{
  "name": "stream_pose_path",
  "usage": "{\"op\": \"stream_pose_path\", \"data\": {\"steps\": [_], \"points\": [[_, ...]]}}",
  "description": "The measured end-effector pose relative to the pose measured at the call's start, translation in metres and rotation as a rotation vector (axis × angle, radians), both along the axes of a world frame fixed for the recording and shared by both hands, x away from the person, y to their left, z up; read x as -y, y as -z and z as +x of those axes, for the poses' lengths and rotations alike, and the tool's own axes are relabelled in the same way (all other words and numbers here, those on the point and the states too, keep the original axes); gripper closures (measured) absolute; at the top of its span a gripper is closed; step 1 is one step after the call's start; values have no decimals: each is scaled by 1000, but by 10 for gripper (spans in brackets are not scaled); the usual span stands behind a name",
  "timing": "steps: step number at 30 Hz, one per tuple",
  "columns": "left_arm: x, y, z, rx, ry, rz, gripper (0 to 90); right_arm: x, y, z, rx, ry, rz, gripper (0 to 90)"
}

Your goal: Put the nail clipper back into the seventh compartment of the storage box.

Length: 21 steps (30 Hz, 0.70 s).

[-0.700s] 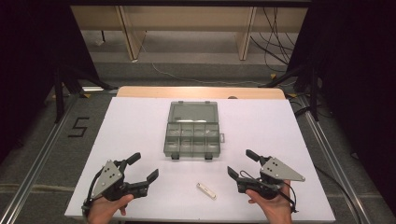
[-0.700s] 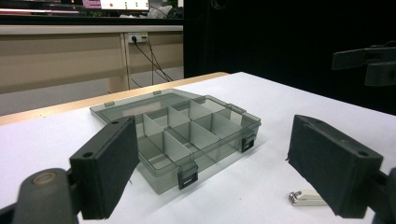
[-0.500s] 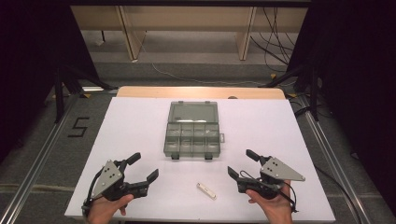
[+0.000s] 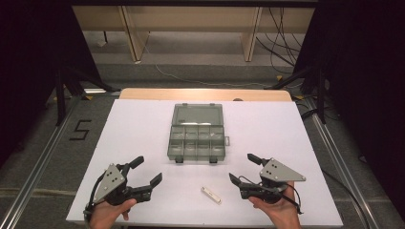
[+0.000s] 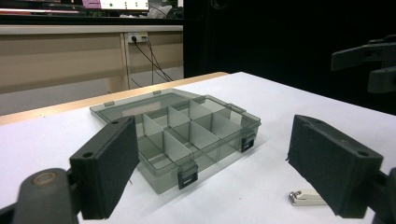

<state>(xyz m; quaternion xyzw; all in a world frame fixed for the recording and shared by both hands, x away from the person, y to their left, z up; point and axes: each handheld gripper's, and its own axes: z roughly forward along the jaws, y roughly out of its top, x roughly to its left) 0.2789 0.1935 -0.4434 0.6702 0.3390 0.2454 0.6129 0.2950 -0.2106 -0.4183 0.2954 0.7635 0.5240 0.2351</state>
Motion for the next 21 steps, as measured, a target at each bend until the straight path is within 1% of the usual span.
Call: {"op": "stream_pose_path", "data": {"steps": [1, 2, 3, 4, 6, 7, 9, 10, 11, 15, 16, 21], "points": [[0, 0, 0, -1, 0, -2, 158, -1, 0, 1, 8, -4, -10, 158], [0, 0, 0, -1, 0, -2, 158, -3, 0, 1, -5, -15, -20, 159], [1, 1, 1, 4, 4, -7, 158, -3, 0, 1, -5, -15, -20, 159], [1, 0, 0, -2, -1, 2, 158, -6, -1, 2, -24, -36, -69, 160], [1, 0, 0, -2, -1, 3, 158, -10, -2, 4, -29, -47, -96, 160], [1, 1, 1, 4, 4, -8, 158, -12, -3, 4, -36, -61, -110, 161], [0, 0, 0, -1, -3, -1, 158, -15, -5, 6, -53, -82, -136, 163], [0, 0, 0, -1, -3, -1, 158, -15, -5, 6, -53, -82, -136, 163], [0, 0, 0, -2, -3, -3, 158, -19, -6, 8, -57, -99, -168, 165], [0, 1, 1, 2, 2, -7, 158, -27, -7, 10, -77, -130, -222, 180], [0, 1, 1, -3, -4, 4, 158, -29, -6, 11, -80, -134, -235, 180], [0, 1, 1, -4, -3, 1, 158, -37, -1, 14, -116, -165, -296, 191]]}}
